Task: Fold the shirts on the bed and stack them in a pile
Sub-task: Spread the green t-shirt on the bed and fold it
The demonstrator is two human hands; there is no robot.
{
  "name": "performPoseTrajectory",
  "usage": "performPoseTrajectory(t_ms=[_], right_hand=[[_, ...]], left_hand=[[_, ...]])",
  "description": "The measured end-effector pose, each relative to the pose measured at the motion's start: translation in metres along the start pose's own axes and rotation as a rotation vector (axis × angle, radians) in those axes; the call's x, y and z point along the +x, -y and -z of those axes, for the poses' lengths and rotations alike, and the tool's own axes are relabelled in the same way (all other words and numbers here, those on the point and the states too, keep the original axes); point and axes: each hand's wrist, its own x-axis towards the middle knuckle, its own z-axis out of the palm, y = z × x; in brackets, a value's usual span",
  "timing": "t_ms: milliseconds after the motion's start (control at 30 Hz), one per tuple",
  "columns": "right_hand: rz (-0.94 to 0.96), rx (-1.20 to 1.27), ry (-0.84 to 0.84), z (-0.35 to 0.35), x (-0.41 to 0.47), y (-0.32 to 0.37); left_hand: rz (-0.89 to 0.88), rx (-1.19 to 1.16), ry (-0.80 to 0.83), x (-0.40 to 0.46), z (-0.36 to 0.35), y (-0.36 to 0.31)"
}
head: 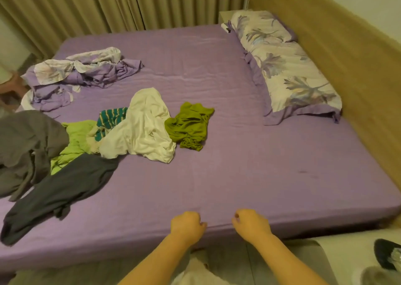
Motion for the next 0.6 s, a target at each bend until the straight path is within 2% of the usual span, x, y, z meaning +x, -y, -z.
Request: performPoseTrajectory(t_ms=[200,600], right_hand=[[-0.010,0.018,-0.064,0.044,0.061,0.016],[0.123,-0.053,0.059,0.104,0.168,0.024]], left_hand=[[-0.026,0.017,-0.061,0.056,0.055,0.013],[0.129,-0.088,-0.056,0.122,0.109,0.006]])
